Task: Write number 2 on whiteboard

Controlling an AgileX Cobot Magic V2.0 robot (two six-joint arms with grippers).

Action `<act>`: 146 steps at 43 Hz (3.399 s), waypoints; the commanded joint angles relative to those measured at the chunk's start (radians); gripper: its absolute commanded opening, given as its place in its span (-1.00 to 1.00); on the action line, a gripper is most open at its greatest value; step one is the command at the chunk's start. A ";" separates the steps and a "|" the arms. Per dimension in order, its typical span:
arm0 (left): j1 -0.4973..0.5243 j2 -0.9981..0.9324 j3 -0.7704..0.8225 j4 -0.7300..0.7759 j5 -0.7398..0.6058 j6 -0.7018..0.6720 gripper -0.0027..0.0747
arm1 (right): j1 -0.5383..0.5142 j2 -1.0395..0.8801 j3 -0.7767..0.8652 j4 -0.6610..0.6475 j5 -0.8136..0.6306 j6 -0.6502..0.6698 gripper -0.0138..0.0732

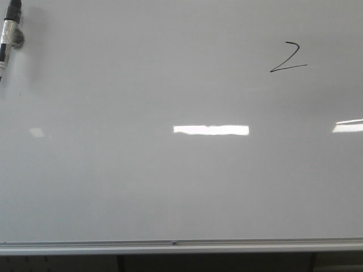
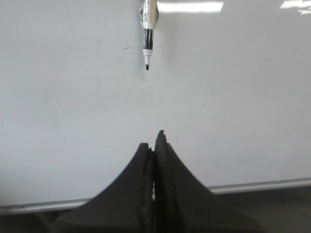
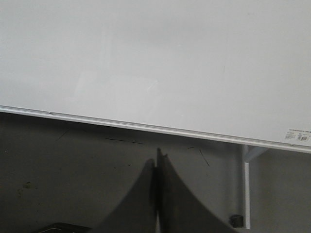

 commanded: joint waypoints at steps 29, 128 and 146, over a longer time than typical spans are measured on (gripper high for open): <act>0.183 -0.421 0.672 -0.065 -0.846 0.026 -0.98 | -0.005 0.009 -0.020 -0.011 -0.065 -0.015 -0.84; 0.194 -0.419 0.671 -0.045 -0.838 0.026 -0.98 | -0.097 -0.554 0.972 -0.034 -1.229 -0.010 -0.84; 0.194 -0.419 0.671 -0.045 -0.838 0.026 -0.98 | -0.097 -0.565 1.007 -0.034 -1.275 0.000 -0.84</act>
